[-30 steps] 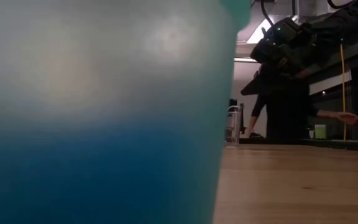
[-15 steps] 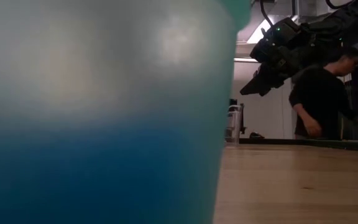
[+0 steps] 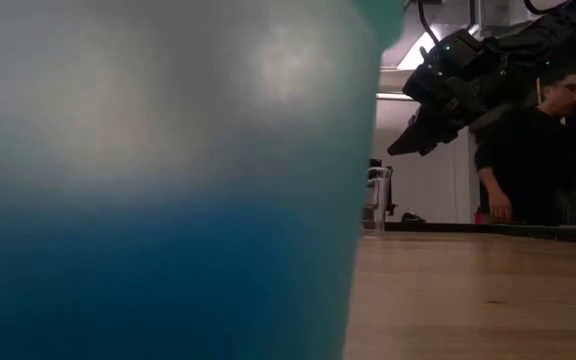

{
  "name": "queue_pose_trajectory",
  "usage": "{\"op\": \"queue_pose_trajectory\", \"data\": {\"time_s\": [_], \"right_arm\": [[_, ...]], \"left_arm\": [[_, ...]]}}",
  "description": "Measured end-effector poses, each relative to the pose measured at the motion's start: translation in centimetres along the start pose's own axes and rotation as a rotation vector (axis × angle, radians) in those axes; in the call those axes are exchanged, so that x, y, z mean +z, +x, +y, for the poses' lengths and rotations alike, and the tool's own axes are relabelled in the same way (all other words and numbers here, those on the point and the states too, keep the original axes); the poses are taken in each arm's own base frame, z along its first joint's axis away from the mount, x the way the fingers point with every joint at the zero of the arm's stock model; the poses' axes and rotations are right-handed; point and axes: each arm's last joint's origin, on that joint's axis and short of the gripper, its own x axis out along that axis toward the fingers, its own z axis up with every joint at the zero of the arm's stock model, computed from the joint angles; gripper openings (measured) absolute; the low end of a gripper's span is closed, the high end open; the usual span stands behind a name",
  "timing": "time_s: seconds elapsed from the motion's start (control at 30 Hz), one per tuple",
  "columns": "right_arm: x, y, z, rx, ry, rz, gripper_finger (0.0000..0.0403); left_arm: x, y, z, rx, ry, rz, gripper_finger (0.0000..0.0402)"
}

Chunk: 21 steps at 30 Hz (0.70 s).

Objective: Pick & place jewel cases by type
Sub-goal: Put the right black cd case into the transparent bin

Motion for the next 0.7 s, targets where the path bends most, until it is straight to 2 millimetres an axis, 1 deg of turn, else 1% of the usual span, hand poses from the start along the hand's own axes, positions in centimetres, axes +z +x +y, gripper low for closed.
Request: {"op": "queue_pose_trajectory", "data": {"time_s": [0.13,0.3,0.4,0.53,0.7], "right_arm": [[0.0,0.0,0.0,0.0,0.0,0.001,0.001],[0.0,0.0,0.0,0.0,0.0,0.001,0.001],[-0.1,0.0,0.0,0.001,0.003,0.005,0.001],[-0.3,0.0,0.1,0.006,0.013,0.026,0.001],[-0.6,0.0,0.1,0.012,0.022,0.052,0.001]], "left_arm": [[0.0,0.0,0.0,-0.002,0.0,0.001,0.0037],[0.0,0.0,-0.2,-0.02,0.012,-0.001,0.0062],[0.3,0.0,-0.7,-0.076,0.05,-0.023,0.0089],[0.3,0.0,-1.0,-0.106,0.071,-0.025,0.0136],[0.0,0.0,-0.1,-0.018,0.047,0.008,0.0186]]}}
